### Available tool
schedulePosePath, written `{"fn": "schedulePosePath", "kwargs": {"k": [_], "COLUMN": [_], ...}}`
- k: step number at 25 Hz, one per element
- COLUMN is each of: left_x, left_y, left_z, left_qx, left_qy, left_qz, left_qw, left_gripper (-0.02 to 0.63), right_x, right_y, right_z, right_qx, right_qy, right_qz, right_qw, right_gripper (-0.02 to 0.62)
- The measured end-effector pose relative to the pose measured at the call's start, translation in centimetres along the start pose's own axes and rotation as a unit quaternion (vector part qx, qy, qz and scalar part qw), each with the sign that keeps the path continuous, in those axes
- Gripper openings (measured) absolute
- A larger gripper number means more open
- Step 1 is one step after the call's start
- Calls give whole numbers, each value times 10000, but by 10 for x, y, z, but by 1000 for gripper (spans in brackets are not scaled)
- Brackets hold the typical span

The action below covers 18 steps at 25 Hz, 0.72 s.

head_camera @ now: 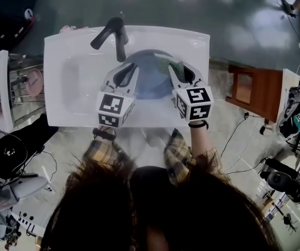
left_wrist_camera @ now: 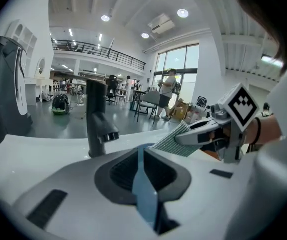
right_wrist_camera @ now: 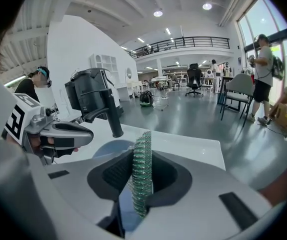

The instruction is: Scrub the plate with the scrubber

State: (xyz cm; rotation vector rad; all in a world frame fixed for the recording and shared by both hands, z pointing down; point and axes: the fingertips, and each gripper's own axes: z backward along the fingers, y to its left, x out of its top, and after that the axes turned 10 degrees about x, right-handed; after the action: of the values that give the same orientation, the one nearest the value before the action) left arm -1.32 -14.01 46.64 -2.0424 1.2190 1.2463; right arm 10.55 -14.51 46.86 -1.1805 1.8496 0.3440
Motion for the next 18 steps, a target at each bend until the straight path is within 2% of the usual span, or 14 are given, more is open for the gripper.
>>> {"fn": "schedulePosePath", "kwargs": {"k": [7, 9, 11, 18], "left_x": [-40, -49, -60, -101], "left_y": [24, 30, 37, 47], "left_z": [-12, -16, -20, -37], "left_qx": [380, 417, 453, 256], "left_qy": [352, 467, 598, 1245], "left_qz": [-36, 18, 97, 191], "left_qw": [9987, 9980, 9971, 9917], "left_gripper": [29, 128, 140, 160], "right_x": [-20, -22, -23, -23], "right_y": [-14, -17, -19, -26], "right_z": [-8, -10, -13, -16], "right_qx": [-167, -225, -252, -306], "right_qy": [213, 244, 262, 236], "right_qz": [83, 146, 184, 200], "right_qw": [9996, 9993, 9992, 9991], "right_gripper": [100, 100, 101, 104]}}
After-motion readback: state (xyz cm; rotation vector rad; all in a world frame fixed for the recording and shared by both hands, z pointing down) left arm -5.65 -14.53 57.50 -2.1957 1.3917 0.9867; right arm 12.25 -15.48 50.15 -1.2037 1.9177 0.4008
